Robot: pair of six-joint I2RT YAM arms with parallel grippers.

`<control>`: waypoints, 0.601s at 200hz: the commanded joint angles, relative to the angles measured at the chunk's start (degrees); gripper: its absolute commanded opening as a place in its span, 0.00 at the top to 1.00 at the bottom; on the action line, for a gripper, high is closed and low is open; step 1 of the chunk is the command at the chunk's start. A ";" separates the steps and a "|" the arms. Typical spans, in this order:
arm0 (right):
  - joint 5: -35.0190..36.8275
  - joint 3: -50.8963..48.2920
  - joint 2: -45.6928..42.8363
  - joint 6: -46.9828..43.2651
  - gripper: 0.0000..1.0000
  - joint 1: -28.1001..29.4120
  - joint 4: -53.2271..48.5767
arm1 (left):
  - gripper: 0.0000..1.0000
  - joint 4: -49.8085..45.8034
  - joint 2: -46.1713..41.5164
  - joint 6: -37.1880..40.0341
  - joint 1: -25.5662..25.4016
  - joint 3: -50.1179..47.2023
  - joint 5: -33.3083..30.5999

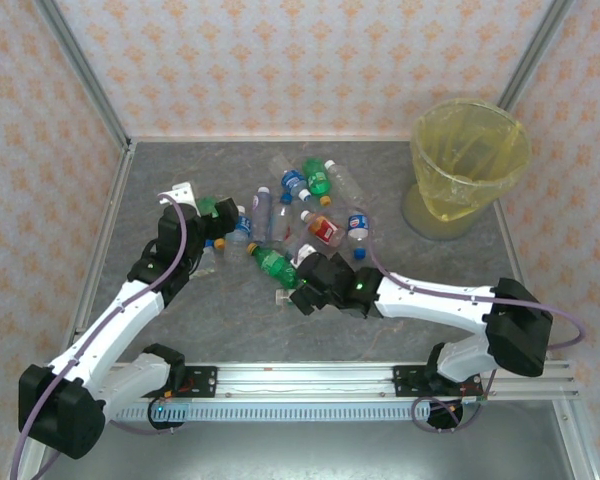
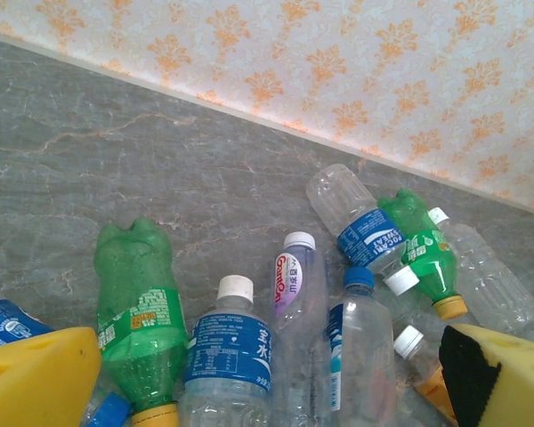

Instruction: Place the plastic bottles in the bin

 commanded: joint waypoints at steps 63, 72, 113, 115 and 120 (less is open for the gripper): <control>-1.19 6.31 8.94 -7.05 0.07 0.74 -6.57 | 0.01 -4.48 -2.69 3.56 -0.08 2.49 -2.25; -1.86 6.58 9.65 -7.17 0.09 0.85 -6.67 | 0.01 -4.92 -3.08 3.89 -0.08 2.50 -2.31; -2.28 6.81 13.25 -7.33 0.13 1.65 -6.77 | 0.01 -6.38 -4.97 4.55 -0.08 2.21 -2.98; -2.28 6.87 13.36 -7.43 0.13 1.66 -6.75 | 0.01 -6.43 -5.03 4.54 -0.08 2.21 -3.08; -2.13 6.89 13.84 -7.42 0.14 1.77 -6.67 | 0.01 -6.69 -5.29 4.67 -0.08 2.24 -3.14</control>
